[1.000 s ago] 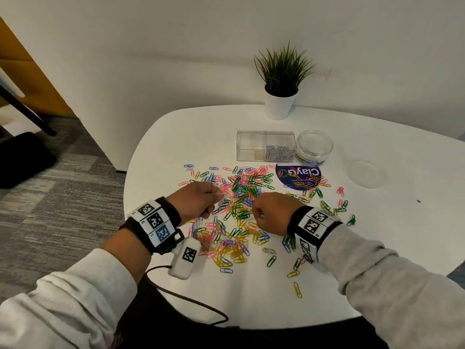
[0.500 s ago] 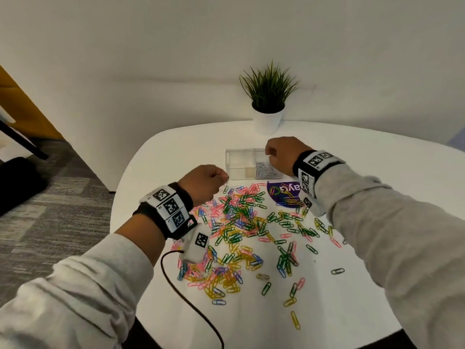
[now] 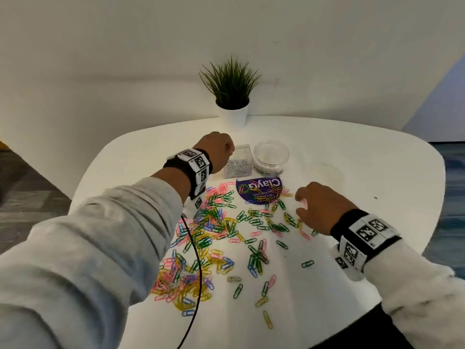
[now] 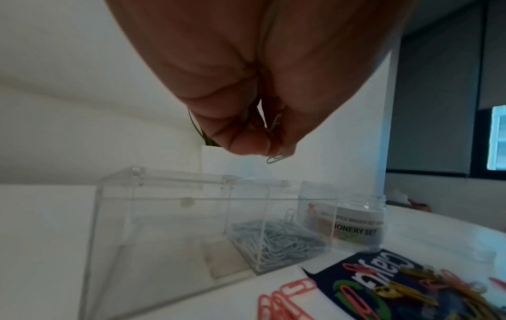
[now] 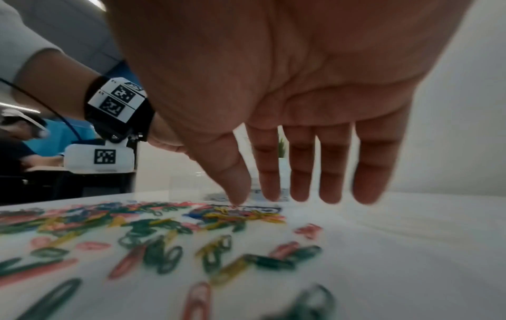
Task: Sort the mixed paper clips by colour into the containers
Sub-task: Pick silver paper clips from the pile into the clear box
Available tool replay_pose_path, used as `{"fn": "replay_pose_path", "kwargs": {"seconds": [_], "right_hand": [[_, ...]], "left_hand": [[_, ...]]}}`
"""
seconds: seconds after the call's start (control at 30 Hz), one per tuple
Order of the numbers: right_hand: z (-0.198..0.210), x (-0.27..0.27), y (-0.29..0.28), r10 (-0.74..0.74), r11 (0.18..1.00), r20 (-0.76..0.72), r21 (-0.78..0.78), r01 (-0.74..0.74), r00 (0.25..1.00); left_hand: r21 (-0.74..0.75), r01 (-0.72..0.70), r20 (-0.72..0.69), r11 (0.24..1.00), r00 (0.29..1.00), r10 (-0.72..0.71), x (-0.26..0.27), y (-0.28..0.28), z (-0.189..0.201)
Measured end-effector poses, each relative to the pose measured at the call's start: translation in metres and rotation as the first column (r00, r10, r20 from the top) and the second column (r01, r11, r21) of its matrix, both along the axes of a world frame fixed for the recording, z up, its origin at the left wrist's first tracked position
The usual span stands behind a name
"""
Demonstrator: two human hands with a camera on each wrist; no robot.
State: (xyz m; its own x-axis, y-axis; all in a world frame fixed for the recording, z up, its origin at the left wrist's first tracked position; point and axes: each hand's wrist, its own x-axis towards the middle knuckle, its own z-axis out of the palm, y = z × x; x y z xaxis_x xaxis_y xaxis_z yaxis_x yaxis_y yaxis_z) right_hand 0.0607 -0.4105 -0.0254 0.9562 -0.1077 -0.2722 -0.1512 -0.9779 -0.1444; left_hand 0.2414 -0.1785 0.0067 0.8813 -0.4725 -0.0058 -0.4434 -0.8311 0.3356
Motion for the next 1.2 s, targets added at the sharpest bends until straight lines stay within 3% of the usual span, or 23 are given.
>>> {"fn": "replay_pose_path", "kwargs": {"seconds": [0.13,0.2,0.37,0.47,0.67,0.83,0.97,1.1,1.2], "right_hand": [[-0.001,-0.021,-0.014,-0.017,0.999,-0.114,-0.052,0.011,0.993],[-0.001,-0.028,-0.009,0.023,0.999,-0.099,-0.022,-0.025,0.995],[-0.005,-0.038,0.027,0.176,0.983,-0.035,0.053,-0.174,0.984],[-0.009,-0.042,0.053,0.268,0.958,0.011,0.106,-0.267,0.963],[-0.031,-0.042,0.103,0.473,0.868,0.058,0.136,-0.477,0.879],[-0.038,-0.036,0.133,0.556,0.821,0.101,0.086,-0.564,0.825],[-0.035,-0.019,0.154,0.578,0.814,0.061,0.032,-0.58,0.814],[-0.037,-0.003,0.166,0.59,0.806,-0.029,-0.024,-0.591,0.807],[-0.038,0.005,0.167,0.545,0.838,0.088,-0.048,-0.543,0.834]], "left_hand": [[0.076,0.076,-0.04,0.994,0.997,-0.073,-0.001,-0.006,0.003],[0.108,0.079,-0.032,0.991,0.997,-0.076,-0.002,-0.002,0.005],[-0.006,0.02,-0.039,1.0,0.999,-0.02,-0.014,0.024,0.007],[-0.001,0.04,-0.058,0.999,0.997,-0.04,-0.037,0.039,0.012],[0.227,0.236,-0.15,0.945,0.967,-0.205,-0.117,0.091,-0.004],[0.37,0.225,-0.214,0.901,0.965,-0.153,-0.161,0.157,-0.05],[0.255,0.276,-0.162,0.927,0.957,-0.241,-0.18,0.178,-0.065],[0.183,0.245,-0.126,0.952,0.966,-0.225,-0.18,0.183,-0.063],[0.16,0.182,-0.072,0.97,0.982,-0.173,-0.173,0.189,-0.058]]}}
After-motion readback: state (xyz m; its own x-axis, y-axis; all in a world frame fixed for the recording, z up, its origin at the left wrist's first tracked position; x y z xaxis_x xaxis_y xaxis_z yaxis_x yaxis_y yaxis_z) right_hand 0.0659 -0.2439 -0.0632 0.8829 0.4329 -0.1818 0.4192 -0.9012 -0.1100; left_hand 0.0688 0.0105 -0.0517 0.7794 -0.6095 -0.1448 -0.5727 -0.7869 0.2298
